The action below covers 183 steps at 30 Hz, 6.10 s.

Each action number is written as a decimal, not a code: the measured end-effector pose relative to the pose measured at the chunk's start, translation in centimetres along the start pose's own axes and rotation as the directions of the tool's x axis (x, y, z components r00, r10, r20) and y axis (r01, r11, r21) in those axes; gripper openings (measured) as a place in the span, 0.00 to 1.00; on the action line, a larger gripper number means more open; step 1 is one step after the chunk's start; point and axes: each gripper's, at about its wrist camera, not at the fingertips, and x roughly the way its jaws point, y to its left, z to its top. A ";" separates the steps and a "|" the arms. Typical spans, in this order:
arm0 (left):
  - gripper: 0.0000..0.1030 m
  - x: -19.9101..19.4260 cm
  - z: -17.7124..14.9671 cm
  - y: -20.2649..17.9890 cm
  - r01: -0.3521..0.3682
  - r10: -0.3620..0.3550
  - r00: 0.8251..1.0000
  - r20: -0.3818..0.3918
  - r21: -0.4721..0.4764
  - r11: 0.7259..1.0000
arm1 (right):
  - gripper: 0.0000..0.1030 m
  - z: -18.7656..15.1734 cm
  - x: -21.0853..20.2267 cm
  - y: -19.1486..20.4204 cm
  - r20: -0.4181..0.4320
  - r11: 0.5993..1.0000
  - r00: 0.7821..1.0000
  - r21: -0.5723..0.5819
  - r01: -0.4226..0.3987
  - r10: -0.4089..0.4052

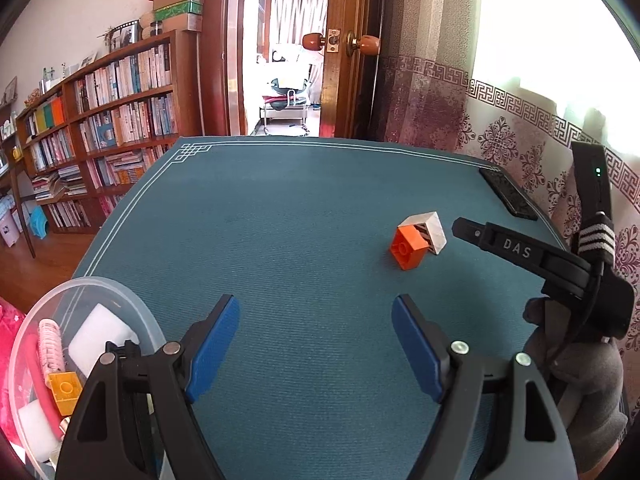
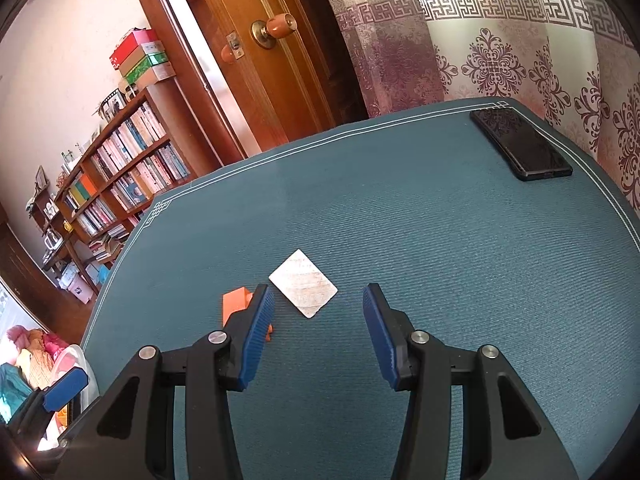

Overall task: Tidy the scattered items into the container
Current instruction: 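Grasp the orange brick with the left tool, then grasp the white triangular block with the right tool while the left tool holds the brick, then carry the orange brick and white block with both tools to the container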

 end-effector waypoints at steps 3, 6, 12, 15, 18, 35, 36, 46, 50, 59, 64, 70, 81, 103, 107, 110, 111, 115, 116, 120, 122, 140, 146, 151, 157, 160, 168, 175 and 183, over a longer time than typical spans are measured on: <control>0.79 1.3 0.6 -1.0 0.020 -0.020 1.000 -0.015 -0.009 1.000 | 0.49 -0.1 0.5 -0.5 -0.014 1.000 1.000 0.005 0.006 -0.006; 0.79 2.4 1.3 -2.0 0.025 -0.025 1.000 -0.015 -0.007 1.000 | 0.49 -0.1 1.2 -1.1 -0.035 1.000 0.999 0.024 0.003 -0.002; 0.79 5.2 2.9 -3.7 0.030 -0.030 0.999 -0.022 -0.019 0.999 | 0.49 0.2 1.3 -2.3 -0.035 0.998 0.999 0.059 -0.001 0.003; 0.79 6.2 3.5 -4.5 0.043 -0.043 0.999 -0.029 -0.027 0.999 | 0.49 0.4 1.4 -3.0 -0.032 0.997 0.999 0.081 0.008 -0.006; 0.79 7.2 4.1 -5.2 0.046 -0.047 0.998 -0.030 -0.031 0.998 | 0.49 0.5 1.6 -3.7 -0.034 0.995 0.999 0.101 0.018 -0.014; 0.79 10.7 4.0 -4.9 0.036 -0.039 0.998 -0.056 -0.054 0.998 | 0.49 0.7 1.7 -4.6 -0.016 0.992 0.999 0.122 0.041 -0.039; 0.79 10.8 4.0 -4.9 0.041 -0.043 0.998 -0.055 -0.050 0.998 | 0.49 0.7 1.7 -4.7 -0.015 0.991 0.999 0.124 0.041 -0.039; 0.79 11.4 3.3 -6.0 0.073 -0.071 0.994 -0.083 0.022 0.997 | 0.49 0.6 1.6 -4.9 -0.009 0.990 0.999 0.132 0.042 -0.042; 0.79 11.9 3.3 -5.2 0.090 -0.092 0.990 -0.104 -0.025 0.996 | 0.49 0.7 1.7 -4.9 -0.008 0.990 0.999 0.131 0.044 -0.043; 0.62 12.0 3.2 -4.8 0.091 -0.095 0.991 -0.099 -0.038 0.995 | 0.49 0.6 1.8 -4.3 -0.011 0.994 0.999 0.103 0.035 -0.034; 0.35 12.0 3.4 -3.8 0.073 -0.077 0.992 -0.101 -0.047 0.996 | 0.49 0.4 1.8 -3.8 -0.010 0.996 1.000 0.082 0.019 -0.018; 0.35 11.7 3.8 -2.0 0.007 -0.013 0.997 -0.081 -0.068 0.998 | 0.49 0.3 1.9 -3.1 -0.009 0.999 1.000 0.044 0.009 -0.008; 0.35 10.8 4.6 1.0 -0.060 0.056 0.998 -0.034 -0.113 0.992 | 0.49 0.2 2.5 -0.4 -0.023 0.996 1.000 -0.085 -0.006 0.004; 0.35 10.6 5.0 2.7 -0.040 0.036 0.999 -0.027 -0.170 0.985 | 0.49 2.1 7.4 3.3 -0.123 0.958 0.992 -0.287 0.003 -0.040; 0.35 10.7 5.0 2.8 -0.031 0.026 0.999 -0.032 -0.177 0.984 | 0.49 2.1 7.8 3.8 -0.126 0.950 0.991 -0.312 0.005 -0.047; 0.35 10.7 5.1 2.9 -0.025 0.020 0.999 -0.032 -0.184 0.983 | 0.49 2.2 8.0 3.8 -0.124 0.950 0.991 -0.312 0.008 -0.049; 0.35 10.7 5.0 2.8 -0.023 0.017 0.999 -0.032 -0.184 0.983 | 0.49 2.2 8.1 3.9 -0.124 0.950 0.991 -0.311 0.008 -0.048; 0.35 10.7 5.0 2.8 -0.010 0.004 0.999 -0.033 -0.184 0.983 | 0.40 2.0 7.9 4.1 -0.120 0.948 0.992 -0.319 0.006 -0.047; 0.35 10.6 5.1 2.8 -0.007 0.001 0.999 -0.034 -0.186 0.983 | 0.39 1.9 7.8 4.2 -0.118 0.947 0.992 -0.321 0.008 -0.049; 0.35 10.4 5.1 2.9 0.003 -0.009 1.000 -0.030 -0.189 0.982 | 0.34 1.2 7.1 4.5 -0.113 0.953 0.993 -0.301 0.008 -0.044; 0.35 10.2 5.2 2.8 0.010 -0.015 1.000 -0.025 -0.187 0.982 | 0.34 0.7 6.5 4.6 -0.112 0.960 0.993 -0.280 -0.003 -0.030; 0.35 7.3 6.4 1.3 0.039 -0.031 0.998 0.057 -0.154 0.987 | 0.34 -2.9 -1.3 5.3 -0.043 0.989 0.996 -0.123 -0.078 0.073; 0.35 5.3 7.1 1.5 0.053 -0.036 0.994 0.107 -0.163 0.985 | 0.34 -2.8 -3.8 6.0 0.000 0.991 0.996 -0.107 -0.084 0.084; 0.35 3.7 7.6 1.8 0.062 -0.037 0.989 0.145 -0.174 0.983 | 0.34 -2.7 -6.0 6.8 0.040 0.990 0.995 -0.114 -0.085 0.091; 0.35 1.7 7.9 2.1 0.064 -0.030 0.982 0.185 -0.178 0.982 | 0.34 -2.5 -8.1 8.2 0.086 0.987 0.992 -0.139 -0.082 0.095; 0.35 0.5 8.0 2.3 0.059 -0.021 0.978 0.208 -0.179 0.982 | 0.34 -2.5 -8.7 8.8 0.095 0.985 0.989 -0.143 -0.096 0.110; 0.35 -3.5 7.0 4.1 0.010 0.039 0.963 0.267 -0.178 0.984 | 0.34 -3.3 -9.4 10.1 0.088 0.978 0.983 -0.153 -0.145 0.159; 0.35 -5.6 3.8 7.7 -0.059 0.105 0.964 0.245 -0.190 0.980 | 0.34 -4.8 -8.5 13.3 0.041 0.959 0.974 -0.188 -0.213 0.224; 0.35 -8.0 1.2 10.6 -0.139 0.183 0.952 0.246 -0.188 0.972 | 0.34 -6.8 -7.6 17.5 -0.018 0.927 0.957 -0.245 -0.284 0.289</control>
